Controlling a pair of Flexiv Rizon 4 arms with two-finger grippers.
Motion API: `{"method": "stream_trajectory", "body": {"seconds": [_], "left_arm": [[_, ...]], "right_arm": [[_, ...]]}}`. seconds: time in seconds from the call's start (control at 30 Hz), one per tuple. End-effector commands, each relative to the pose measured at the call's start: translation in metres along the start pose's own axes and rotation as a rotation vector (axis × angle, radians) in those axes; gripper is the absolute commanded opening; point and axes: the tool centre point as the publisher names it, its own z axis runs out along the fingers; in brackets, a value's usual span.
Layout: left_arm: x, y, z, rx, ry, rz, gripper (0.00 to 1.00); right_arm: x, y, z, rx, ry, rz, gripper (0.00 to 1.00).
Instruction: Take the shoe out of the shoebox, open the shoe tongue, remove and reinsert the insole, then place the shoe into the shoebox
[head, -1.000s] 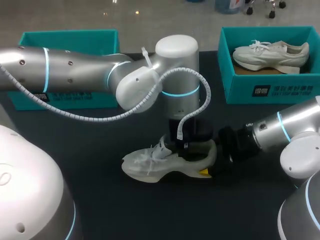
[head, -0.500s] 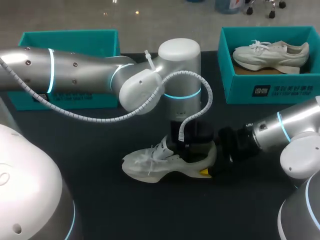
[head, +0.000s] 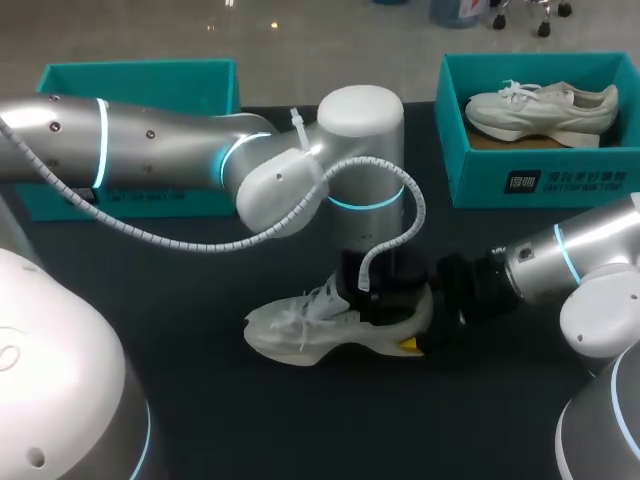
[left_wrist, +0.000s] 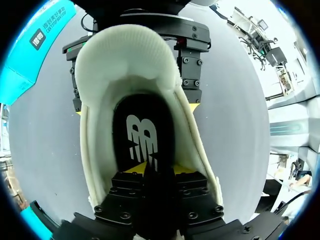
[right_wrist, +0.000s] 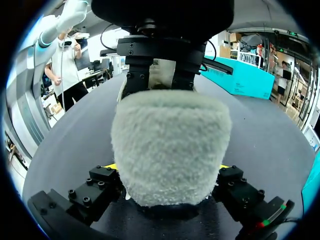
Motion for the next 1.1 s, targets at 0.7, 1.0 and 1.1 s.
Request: {"method": "stream_trajectory", "body": {"seconds": [0.7, 1.0, 1.1], "left_arm": [[0.007, 0.017, 0.013, 0.045, -0.195, -0.108, 0.0], [0.002, 0.025, 0.0, 0.112, -0.144, -0.129, 0.0], [0.003, 0.026, -0.008, 0.151, -0.121, -0.131, 0.0]], "right_arm": [[0.001, 0.001, 0.001, 0.003, -0.001, 0.001, 0.0], [0.001, 0.001, 0.001, 0.003, -0.001, 0.001, 0.0], [0.001, 0.001, 0.001, 0.003, -0.001, 0.001, 0.0]]}}
